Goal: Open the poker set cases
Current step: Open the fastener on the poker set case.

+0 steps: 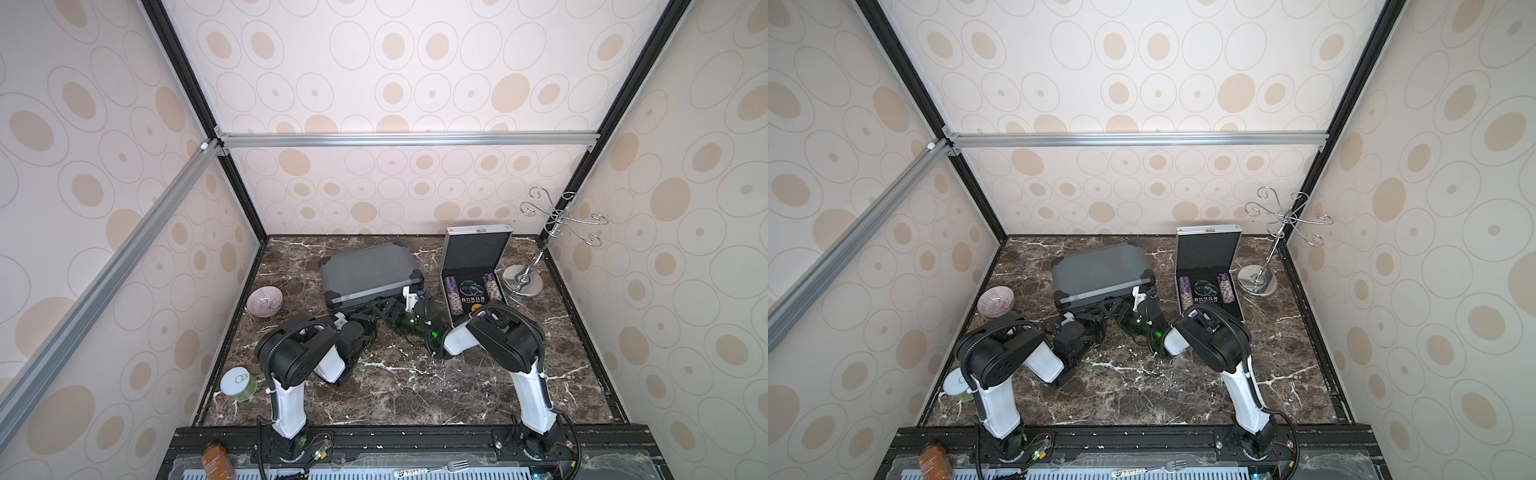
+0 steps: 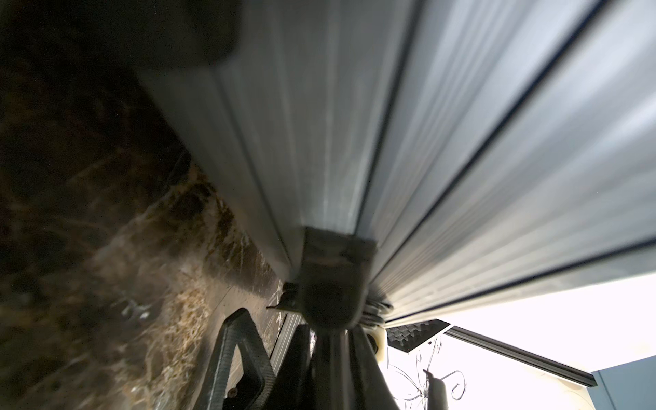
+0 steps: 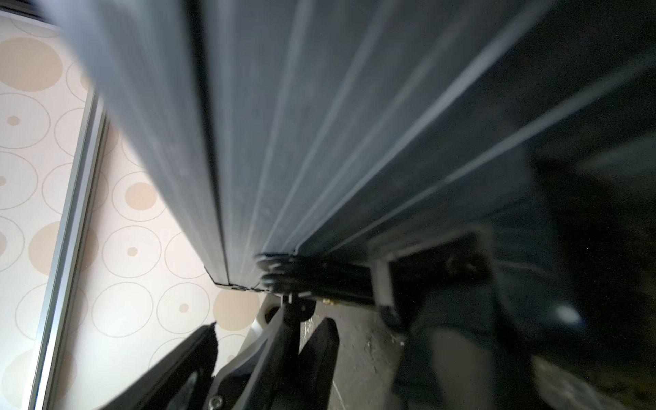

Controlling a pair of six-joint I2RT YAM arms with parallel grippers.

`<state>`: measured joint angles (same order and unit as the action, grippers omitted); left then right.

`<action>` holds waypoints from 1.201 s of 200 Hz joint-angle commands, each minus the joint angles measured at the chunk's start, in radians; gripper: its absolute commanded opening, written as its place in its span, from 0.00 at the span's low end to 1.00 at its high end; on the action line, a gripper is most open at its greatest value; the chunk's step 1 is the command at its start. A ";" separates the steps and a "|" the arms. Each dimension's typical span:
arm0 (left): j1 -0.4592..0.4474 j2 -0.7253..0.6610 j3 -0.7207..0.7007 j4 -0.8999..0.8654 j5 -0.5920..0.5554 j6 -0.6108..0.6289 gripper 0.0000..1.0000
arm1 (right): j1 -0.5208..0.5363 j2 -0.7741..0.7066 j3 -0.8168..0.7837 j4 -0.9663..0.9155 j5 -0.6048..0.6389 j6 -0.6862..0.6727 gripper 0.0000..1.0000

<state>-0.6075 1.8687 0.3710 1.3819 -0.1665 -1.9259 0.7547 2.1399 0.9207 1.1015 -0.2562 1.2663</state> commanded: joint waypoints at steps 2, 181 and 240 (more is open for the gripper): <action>-0.062 -0.061 0.021 0.316 0.122 -0.075 0.00 | -0.008 0.012 0.024 0.050 0.022 0.014 0.99; -0.079 0.040 0.006 0.460 0.090 -0.174 0.00 | -0.032 0.021 0.036 0.281 -0.020 0.048 0.96; -0.079 0.045 -0.017 0.460 0.072 -0.173 0.00 | -0.031 -0.027 0.018 0.307 -0.049 0.029 0.95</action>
<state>-0.6319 1.9244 0.3679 1.4845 -0.2115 -1.9495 0.7452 2.1620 0.9176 1.2270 -0.2722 1.2900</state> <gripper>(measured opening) 0.181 0.949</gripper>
